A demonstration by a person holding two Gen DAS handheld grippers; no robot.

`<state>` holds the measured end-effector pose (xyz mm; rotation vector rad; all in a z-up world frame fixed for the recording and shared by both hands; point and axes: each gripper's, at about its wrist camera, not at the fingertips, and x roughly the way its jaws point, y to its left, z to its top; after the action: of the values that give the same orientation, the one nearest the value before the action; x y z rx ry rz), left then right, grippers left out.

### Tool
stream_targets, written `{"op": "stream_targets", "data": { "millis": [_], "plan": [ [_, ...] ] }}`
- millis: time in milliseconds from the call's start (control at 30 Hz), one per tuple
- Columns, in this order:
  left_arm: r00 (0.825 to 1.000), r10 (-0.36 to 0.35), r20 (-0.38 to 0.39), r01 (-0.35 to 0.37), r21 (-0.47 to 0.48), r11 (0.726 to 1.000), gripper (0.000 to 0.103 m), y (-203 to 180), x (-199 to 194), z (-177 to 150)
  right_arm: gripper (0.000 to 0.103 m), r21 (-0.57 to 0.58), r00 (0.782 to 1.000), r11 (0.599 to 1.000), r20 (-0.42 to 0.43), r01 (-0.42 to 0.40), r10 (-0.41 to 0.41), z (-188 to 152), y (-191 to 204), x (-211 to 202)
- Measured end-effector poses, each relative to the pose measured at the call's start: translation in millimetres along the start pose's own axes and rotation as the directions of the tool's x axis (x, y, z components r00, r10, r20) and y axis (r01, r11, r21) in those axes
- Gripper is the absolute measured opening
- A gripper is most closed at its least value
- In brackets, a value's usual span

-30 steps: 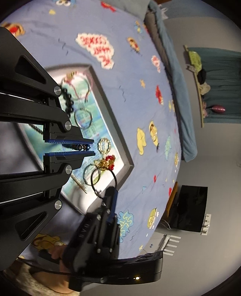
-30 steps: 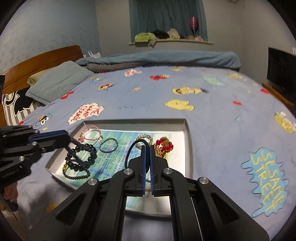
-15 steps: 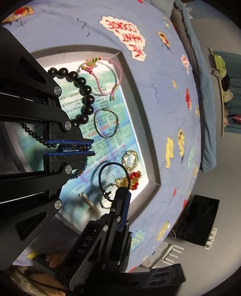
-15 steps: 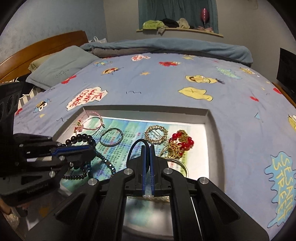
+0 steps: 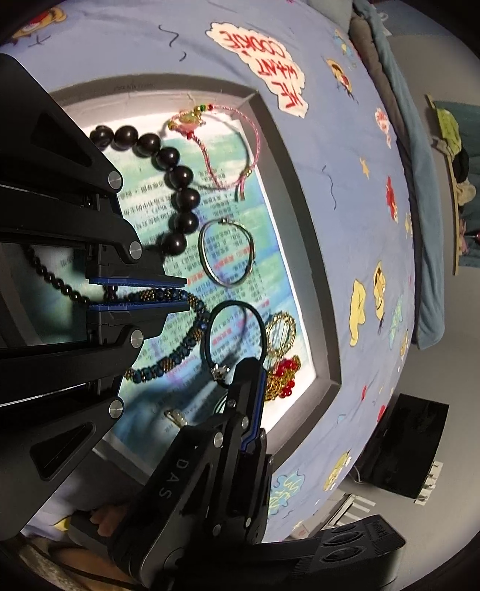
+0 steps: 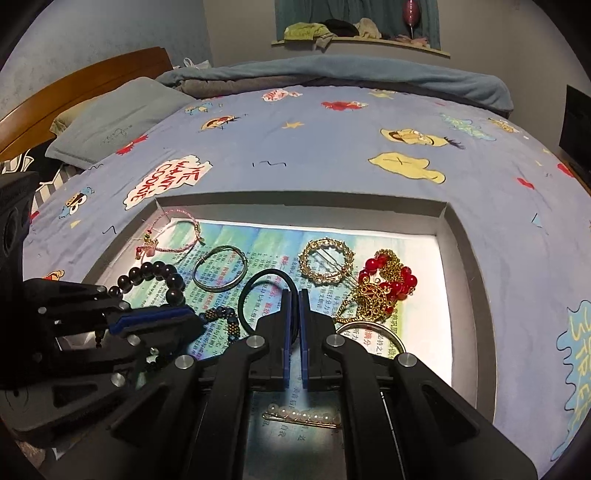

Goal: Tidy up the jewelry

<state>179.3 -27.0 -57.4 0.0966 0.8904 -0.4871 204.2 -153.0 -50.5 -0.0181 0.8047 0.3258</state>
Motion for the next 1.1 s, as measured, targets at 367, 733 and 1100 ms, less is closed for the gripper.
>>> {"op": "stream_targets", "data": {
  "millis": [367, 733, 1100],
  "plan": [
    [0.999, 0.027, 0.040, -0.027, 0.005, 1.000, 0.034, -5, -14, 3, 0.033, 0.037, 0.999, 0.999, 0.034, 0.005, -0.007, 1, -9, -16],
    [0.991, 0.096, 0.096, -0.095, -0.024, 0.995, 0.071, -6, -44, 2, 0.076, 0.100, 0.995, 0.995, 0.100, 0.019, -0.029, 0, -25, -68],
    [0.979, 0.162, 0.126, -0.161, -0.017, 0.987, 0.093, -22, -107, -17, 0.097, 0.094, 0.988, 0.995, 0.153, -0.017, 0.002, -5, -17, -135]
  ]
}}
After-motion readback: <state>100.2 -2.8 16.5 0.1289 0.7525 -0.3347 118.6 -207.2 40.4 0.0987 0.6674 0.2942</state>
